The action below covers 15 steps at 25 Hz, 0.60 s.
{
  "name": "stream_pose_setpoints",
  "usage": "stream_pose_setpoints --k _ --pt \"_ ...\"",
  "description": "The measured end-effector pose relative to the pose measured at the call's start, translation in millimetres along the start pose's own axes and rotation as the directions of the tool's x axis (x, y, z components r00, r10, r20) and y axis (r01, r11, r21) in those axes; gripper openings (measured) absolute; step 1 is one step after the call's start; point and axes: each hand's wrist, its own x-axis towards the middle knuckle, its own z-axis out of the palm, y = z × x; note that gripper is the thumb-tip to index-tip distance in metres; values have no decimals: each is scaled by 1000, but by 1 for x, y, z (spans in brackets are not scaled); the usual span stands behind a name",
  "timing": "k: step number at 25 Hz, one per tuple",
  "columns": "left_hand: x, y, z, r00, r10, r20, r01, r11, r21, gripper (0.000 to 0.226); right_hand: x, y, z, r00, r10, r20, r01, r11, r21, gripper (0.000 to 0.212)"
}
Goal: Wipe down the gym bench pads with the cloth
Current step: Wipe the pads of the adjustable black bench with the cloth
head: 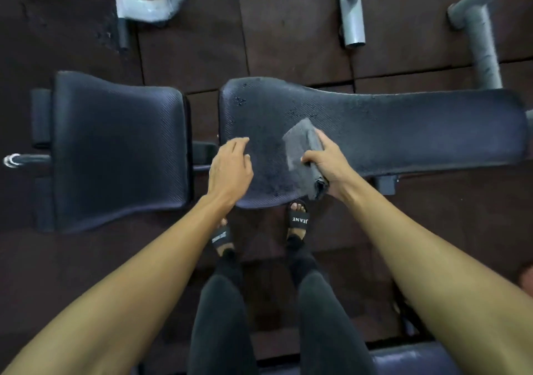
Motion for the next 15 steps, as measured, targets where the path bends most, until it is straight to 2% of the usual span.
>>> stream_pose_setpoints --k 1,3,7,9,10,12,14,15 --pt "9 -4 12 1000 -9 -21 9 1000 18 46 14 6 2 995 -95 -12 91 979 -184 68" --pt "25 -14 39 998 -38 -47 41 997 70 51 41 24 11 963 -262 69 265 857 -443 76" --pt "37 -43 83 994 -83 -64 91 987 135 57 81 69 41 856 -468 218 469 530 -706 75" --pt "34 -53 98 991 -68 -116 79 993 86 59 91 92 53 805 -529 267 500 363 -787 72" --pt "32 -56 103 985 -71 -156 76 997 29 58 95 103 56 789 -542 288 511 321 -798 68" --pt "27 -54 110 963 -87 -256 73 995 -63 54 95 115 57 774 -548 318 542 313 -780 61" --pt "21 -39 113 941 -96 -326 74 994 -79 52 94 115 51 784 -550 289 561 426 -710 63" --pt "19 -27 115 938 -93 -334 75 995 -66 52 94 112 44 791 -567 229 550 495 -673 60"
